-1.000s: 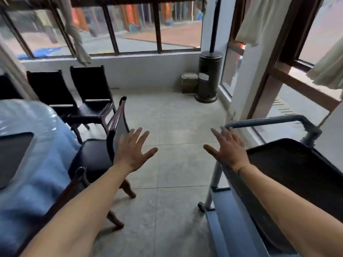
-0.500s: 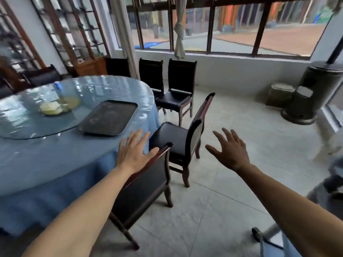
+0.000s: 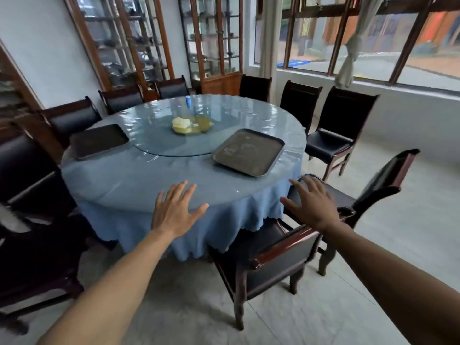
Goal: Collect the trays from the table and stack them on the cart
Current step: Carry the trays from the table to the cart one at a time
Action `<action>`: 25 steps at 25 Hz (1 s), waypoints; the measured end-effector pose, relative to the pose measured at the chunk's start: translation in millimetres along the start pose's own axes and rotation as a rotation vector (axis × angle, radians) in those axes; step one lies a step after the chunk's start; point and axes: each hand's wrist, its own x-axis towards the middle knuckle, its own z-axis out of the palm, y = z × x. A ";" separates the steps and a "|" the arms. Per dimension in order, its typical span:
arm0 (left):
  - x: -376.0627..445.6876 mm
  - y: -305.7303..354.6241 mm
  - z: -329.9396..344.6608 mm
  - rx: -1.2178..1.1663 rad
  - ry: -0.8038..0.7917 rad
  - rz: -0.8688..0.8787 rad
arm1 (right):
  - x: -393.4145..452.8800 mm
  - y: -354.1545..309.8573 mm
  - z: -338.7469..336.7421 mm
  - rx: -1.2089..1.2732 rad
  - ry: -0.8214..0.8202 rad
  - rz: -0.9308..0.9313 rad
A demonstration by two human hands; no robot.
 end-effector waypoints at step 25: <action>252.7 -93.8 92.2 0.036 -0.072 0.020 | 247.9 -52.1 94.6 0.109 -0.005 0.173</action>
